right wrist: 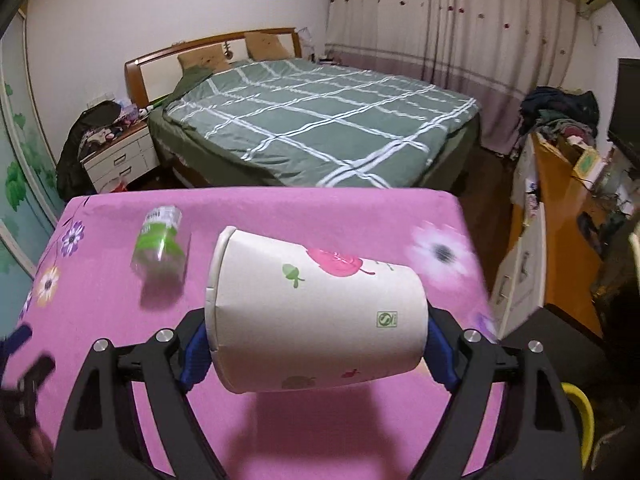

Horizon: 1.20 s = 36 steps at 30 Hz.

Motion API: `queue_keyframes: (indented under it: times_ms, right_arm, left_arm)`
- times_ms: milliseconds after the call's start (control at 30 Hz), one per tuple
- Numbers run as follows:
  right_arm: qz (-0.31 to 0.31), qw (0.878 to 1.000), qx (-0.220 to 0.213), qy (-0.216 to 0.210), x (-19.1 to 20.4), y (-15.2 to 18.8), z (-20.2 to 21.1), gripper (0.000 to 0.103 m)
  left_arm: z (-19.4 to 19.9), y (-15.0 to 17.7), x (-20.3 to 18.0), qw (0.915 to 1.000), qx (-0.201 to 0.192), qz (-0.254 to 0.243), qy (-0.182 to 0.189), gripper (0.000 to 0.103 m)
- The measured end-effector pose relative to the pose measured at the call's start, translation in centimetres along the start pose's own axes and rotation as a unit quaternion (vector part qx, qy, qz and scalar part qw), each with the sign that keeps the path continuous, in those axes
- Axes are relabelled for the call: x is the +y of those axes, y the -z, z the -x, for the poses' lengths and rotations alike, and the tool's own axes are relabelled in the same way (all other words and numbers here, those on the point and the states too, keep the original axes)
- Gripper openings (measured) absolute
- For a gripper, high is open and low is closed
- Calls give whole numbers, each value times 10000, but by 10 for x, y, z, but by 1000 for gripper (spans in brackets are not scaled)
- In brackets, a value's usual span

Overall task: Collect trash
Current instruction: 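Carry the paper cup with the right gripper over the yellow bin and open, then reach the left gripper to the green-labelled jar and close on it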

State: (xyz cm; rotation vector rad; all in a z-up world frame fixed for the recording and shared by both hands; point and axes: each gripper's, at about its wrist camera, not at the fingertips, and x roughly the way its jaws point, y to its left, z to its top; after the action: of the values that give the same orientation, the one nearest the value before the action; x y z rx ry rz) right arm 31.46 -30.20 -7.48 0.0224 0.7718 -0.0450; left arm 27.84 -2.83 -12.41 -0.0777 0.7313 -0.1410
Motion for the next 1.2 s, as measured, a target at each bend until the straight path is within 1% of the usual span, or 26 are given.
queue_keyframes:
  times_ms: [100, 133, 233, 300, 333, 400, 567, 667, 800, 967, 1067, 1200]
  right_arm:
    - [-168, 9998, -43, 111, -29, 26, 29, 80]
    - [-213, 9997, -52, 145, -34, 30, 35, 80]
    - [-516, 9983, -56, 281, -66, 52, 56, 80]
    - [-776, 9958, -84, 474, -93, 71, 72, 80]
    - [-834, 9950, -86, 549, -100, 75, 77, 80]
    - [-1078, 9909, -46, 804, -127, 93, 87, 80]
    - [-1529, 9810, 252, 1171, -178, 123, 92, 81]
    - [-1693, 9760, 349, 1325, -198, 135, 91, 89]
    - [-1802, 9750, 292, 1268, -211, 144, 97, 89]
    - [-1710, 9783, 154, 1159, -208, 143, 95, 89]
    - [-1714, 9794, 90, 1063, -204, 137, 94, 89]
    - [-1693, 9808, 57, 964, -199, 130, 93, 89]
  left_arm:
    - [1, 0, -1, 10000, -15, -31, 16, 94]
    - [1, 0, -2, 10000, -21, -42, 18, 94]
    - [1, 0, -3, 10000, -47, -76, 25, 94]
    - [3, 1, -4, 9999, -63, -79, 32, 94]
    - [3, 1, -4, 9999, -65, -81, 34, 94]
    - [3, 0, -4, 9999, -62, -82, 34, 94]
    - [1, 0, -7, 9998, -19, -161, 154, 94]
    - [-2, 1, -13, 9993, 88, -237, 284, 94]
    - [-5, 4, -33, 9976, 237, -539, 376, 94]
    - [-14, -4, -60, 9945, 487, -740, 551, 94]
    - [-27, -19, -72, 9944, 585, -648, 591, 94]
    - [-55, -43, -87, 9956, 677, -403, 515, 94]
